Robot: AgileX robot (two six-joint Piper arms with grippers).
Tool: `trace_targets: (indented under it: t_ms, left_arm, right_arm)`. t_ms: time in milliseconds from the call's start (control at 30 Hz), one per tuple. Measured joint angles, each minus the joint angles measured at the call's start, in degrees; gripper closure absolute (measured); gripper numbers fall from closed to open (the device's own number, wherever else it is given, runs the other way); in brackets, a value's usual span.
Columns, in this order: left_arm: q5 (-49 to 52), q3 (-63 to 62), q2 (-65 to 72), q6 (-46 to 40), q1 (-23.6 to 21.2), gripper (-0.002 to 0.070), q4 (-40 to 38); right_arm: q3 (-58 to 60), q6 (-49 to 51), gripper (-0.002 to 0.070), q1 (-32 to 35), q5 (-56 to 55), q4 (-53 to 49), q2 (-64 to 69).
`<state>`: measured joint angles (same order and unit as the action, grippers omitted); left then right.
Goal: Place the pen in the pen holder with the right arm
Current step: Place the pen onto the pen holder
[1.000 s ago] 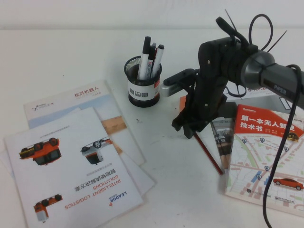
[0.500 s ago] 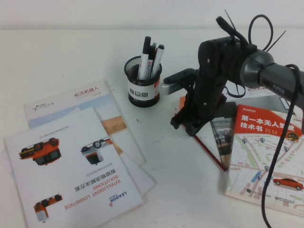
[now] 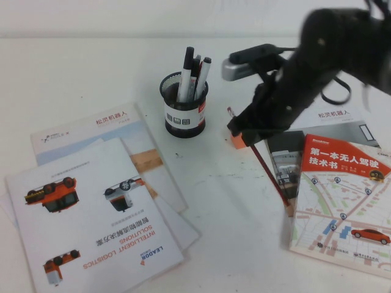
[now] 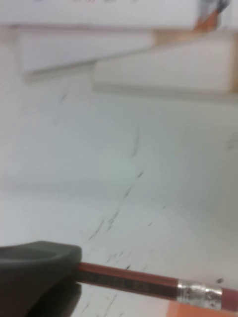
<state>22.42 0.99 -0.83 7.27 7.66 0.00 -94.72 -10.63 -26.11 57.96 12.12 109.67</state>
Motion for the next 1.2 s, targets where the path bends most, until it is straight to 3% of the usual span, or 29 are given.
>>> trace_targets:
  t_ms: [67, 267, 467, 533, 600, 1000, 1200]
  left_arm:
    - [0.0, 0.0, 0.0, 0.0, 0.0, 0.0677, 0.0]
    - [0.0, 0.0, 0.0, 0.0, 0.0, 0.0678, 0.0]
    - [0.0, 0.0, 0.0, 0.0, 0.0, 0.0678, 0.0]
    - [0.0, 0.0, 0.0, 0.0, 0.0, 0.0677, 0.0]
    - [0.0, 0.0, 0.0, 0.0, 0.0, 0.0678, 0.0]
    - [0.0, 0.0, 0.0, 0.0, 0.0, 0.0677, 0.0]
    - [0.0, 0.0, 0.0, 0.0, 0.0, 0.0678, 0.0]
  right_arm:
    - [5.5, 0.0, 0.0662, 0.0, -5.8, 1.9, -3.4]
    - [26.9, 3.1, 0.0663, -1.3, -42.7, 3.5, -15.4]
    - [35.9, 22.8, 0.0663, -1.9, -87.8, -17.3, -14.8]
    - [35.5, 25.6, 0.0663, -1.7, -103.7, -23.7, -11.6]
    - [33.1, 26.7, 0.0663, -1.7, -111.9, -27.0, -7.8]
    - [12.9, 27.7, 0.0663, -1.6, -105.1, -28.8, 9.0]
    - [10.7, 27.7, 0.0656, -1.6, -101.7, -30.8, 10.8]
